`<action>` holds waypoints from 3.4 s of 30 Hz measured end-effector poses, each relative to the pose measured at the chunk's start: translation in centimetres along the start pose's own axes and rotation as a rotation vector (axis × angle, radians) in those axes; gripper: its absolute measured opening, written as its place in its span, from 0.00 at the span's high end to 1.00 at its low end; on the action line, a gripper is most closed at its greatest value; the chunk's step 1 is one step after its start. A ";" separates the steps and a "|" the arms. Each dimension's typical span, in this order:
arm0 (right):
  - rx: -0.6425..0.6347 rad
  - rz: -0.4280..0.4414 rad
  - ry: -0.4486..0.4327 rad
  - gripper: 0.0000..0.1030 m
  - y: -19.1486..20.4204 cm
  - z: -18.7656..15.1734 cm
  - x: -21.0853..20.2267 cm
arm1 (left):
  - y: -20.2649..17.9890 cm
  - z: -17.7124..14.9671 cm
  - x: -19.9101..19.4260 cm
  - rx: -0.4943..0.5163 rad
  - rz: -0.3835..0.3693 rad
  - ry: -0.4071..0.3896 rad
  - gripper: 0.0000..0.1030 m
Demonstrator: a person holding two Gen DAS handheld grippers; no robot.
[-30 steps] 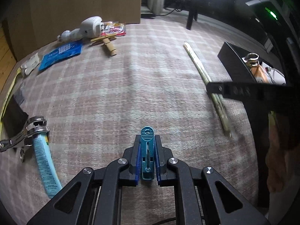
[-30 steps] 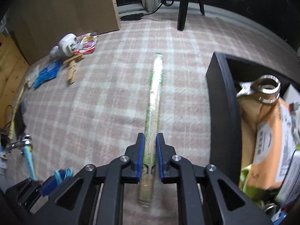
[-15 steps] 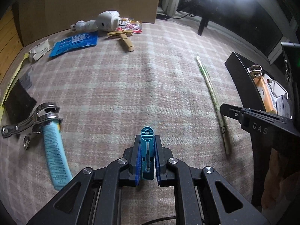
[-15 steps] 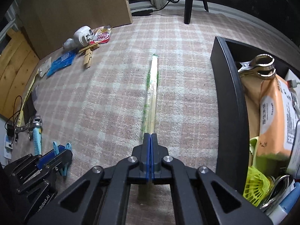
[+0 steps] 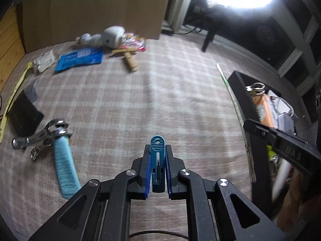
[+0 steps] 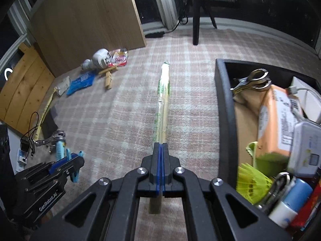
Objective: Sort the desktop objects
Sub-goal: 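Carry the blue clothespin and chopsticks over the black box, then open both tools to drop the clothespin and chopsticks into the box, then move both open tools back to the metal clip and blue tube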
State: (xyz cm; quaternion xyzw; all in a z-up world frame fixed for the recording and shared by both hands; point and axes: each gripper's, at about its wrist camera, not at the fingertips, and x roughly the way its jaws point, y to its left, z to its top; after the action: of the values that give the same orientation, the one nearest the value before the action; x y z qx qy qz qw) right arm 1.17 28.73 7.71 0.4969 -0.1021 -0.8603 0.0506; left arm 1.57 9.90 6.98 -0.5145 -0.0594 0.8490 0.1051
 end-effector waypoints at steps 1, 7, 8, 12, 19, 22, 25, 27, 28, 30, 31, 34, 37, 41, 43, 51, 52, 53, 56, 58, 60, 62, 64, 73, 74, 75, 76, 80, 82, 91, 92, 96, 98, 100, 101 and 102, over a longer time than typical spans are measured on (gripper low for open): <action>0.001 -0.002 -0.010 0.99 -0.2 -0.2 -0.7 | -0.5 0.2 -0.2 0.007 -0.012 -0.003 0.89; 0.020 -0.027 -0.065 0.99 -1.9 -0.8 -4.5 | -4.8 1.1 -0.9 0.073 -0.076 -0.019 0.89; 0.030 -0.033 -0.077 0.99 -2.5 -1.0 -5.3 | -5.7 1.2 -1.0 0.086 -0.092 -0.020 0.89; 0.069 -0.062 -0.116 0.99 -4.6 -1.8 -8.0 | -9.0 1.5 -1.2 0.138 -0.134 -0.024 0.89; 0.155 -0.139 -0.161 0.99 -9.8 -4.2 -12.5 | -15.3 1.7 -1.2 0.228 -0.209 -0.017 0.89; 0.192 -0.174 -0.171 0.99 -12.1 -5.2 -13.8 | -18.0 1.7 -0.7 0.267 -0.229 -0.009 0.89; 0.230 -0.204 -0.176 0.99 -14.4 -6.1 -14.8 | -20.2 1.7 -0.3 0.295 -0.242 -0.002 0.89; 0.254 -0.218 -0.177 0.99 -15.7 -6.6 -15.3 | -21.7 1.9 0.1 0.314 -0.249 -0.001 0.89; 0.260 -0.222 -0.178 0.99 -16.2 -6.8 -15.5 | -22.1 2.0 0.1 0.320 -0.249 -0.003 0.89; 0.273 -0.233 -0.180 0.99 -17.1 -7.1 -15.8 | -23.0 2.1 0.2 0.331 -0.251 -0.006 0.89; 0.279 -0.237 -0.181 0.99 -17.3 -7.3 -15.9 | -23.5 2.2 0.2 0.337 -0.253 -0.010 0.89; 0.293 -0.244 -0.183 0.99 -18.4 -7.6 -16.2 | -24.5 2.6 0.2 0.353 -0.254 -0.020 0.89; 0.297 -0.248 -0.177 0.99 -19.1 -7.6 -16.1 | -25.3 3.0 0.7 0.355 -0.252 -0.004 0.54; 0.338 -0.277 -0.172 0.56 -20.1 -7.5 -16.2 | -25.3 3.4 0.2 0.349 -0.238 -0.055 0.28; 0.339 -0.276 -0.192 0.51 -20.3 -7.4 -16.5 | -25.3 3.6 0.2 0.355 -0.230 -0.052 0.28; 0.302 -0.265 -0.186 0.51 -19.6 -6.5 -16.3 | -24.0 4.3 0.4 0.330 -0.209 -0.043 0.28; 0.294 -0.263 -0.186 0.51 -19.4 -6.4 -16.2 | -23.7 4.3 0.4 0.328 -0.204 -0.044 0.28; 0.287 -0.259 -0.186 0.51 -19.2 -6.2 -16.1 | -23.5 4.3 0.3 0.327 -0.197 -0.047 0.28; 0.268 -0.242 -0.182 0.51 -18.5 -5.5 -15.5 | -22.3 4.5 0.0 0.311 -0.176 -0.053 0.28; 0.254 -0.226 -0.178 0.51 -18.0 -5.0 -15.1 | -21.1 4.7 -0.1 0.293 -0.161 -0.054 0.28; 0.242 -0.212 -0.178 0.50 -17.3 -4.5 -14.7 | -20.0 4.8 -0.4 0.276 -0.148 -0.056 0.28; 0.222 -0.192 -0.174 0.49 -16.5 -3.9 -14.2 | -18.5 5.1 -0.8 0.249 -0.131 -0.066 0.28; 0.198 -0.171 -0.169 0.48 -15.4 -3.2 -13.5 | -16.9 5.3 -1.2 0.225 -0.107 -0.074 0.28; 0.088 -0.073 -0.132 0.45 -8.8 -0.5 -10.1 | -7.8 5.5 -3.3 0.124 0.022 -0.105 0.28; 0.068 -0.063 -0.125 0.45 -7.8 -0.3 -9.6 | -6.4 5.4 -3.6 0.104 0.036 -0.104 0.28; 0.054 -0.054 -0.119 0.45 -6.9 -0.1 -9.2 | -5.3 5.3 -3.8 0.090 0.047 -0.105 0.28; 0.036 -0.041 -0.110 0.45 -5.9 0.1 -8.7 | -4.0 5.1 -4.1 0.073 0.059 -0.105 0.28; -0.030 0.006 -0.072 0.45 -1.9 0.4 -6.7 | 1.1 4.2 -5.4 0.032 0.113 -0.110 0.28; -0.062 0.026 -0.052 0.45 0.4 0.3 -5.8 | 3.4 3.6 -6.0 0.020 0.141 -0.111 0.28; -0.215 0.117 0.043 0.45 11.3 -2.1 -1.5 | 11.6 1.7 -7.4 0.213 0.200 -0.057 0.28; -0.235 0.120 0.050 0.44 12.6 -2.5 -1.0 | 12.0 1.5 -7.4 0.244 0.193 -0.046 0.28; -0.282 0.129 0.081 0.45 16.6 -3.7 0.7 | 13.6 1.5 -6.6 0.350 0.178 0.006 0.27; -0.290 0.131 0.094 0.44 18.3 -4.2 1.7 | 14.0 1.6 -6.1 0.398 0.179 0.018 0.27; -0.290 0.127 0.108 0.44 19.8 -4.7 2.6 | 14.1 1.6 -5.4 0.443 0.161 0.033 0.27; -0.288 0.127 0.114 0.44 20.3 -4.9 3.1 | 14.2 1.6 -5.0 0.459 0.154 0.040 0.27; -0.287 0.125 0.121 0.44 20.8 -5.1 3.6 | 14.2 1.6 -4.5 0.474 0.148 0.049 0.27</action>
State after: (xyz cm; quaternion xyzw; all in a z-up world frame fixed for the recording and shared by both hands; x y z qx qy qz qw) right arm 3.48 7.12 6.92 0.5282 -0.0055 -0.8297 0.1805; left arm 0.49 -5.01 8.66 -0.4986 0.1819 0.8319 0.1620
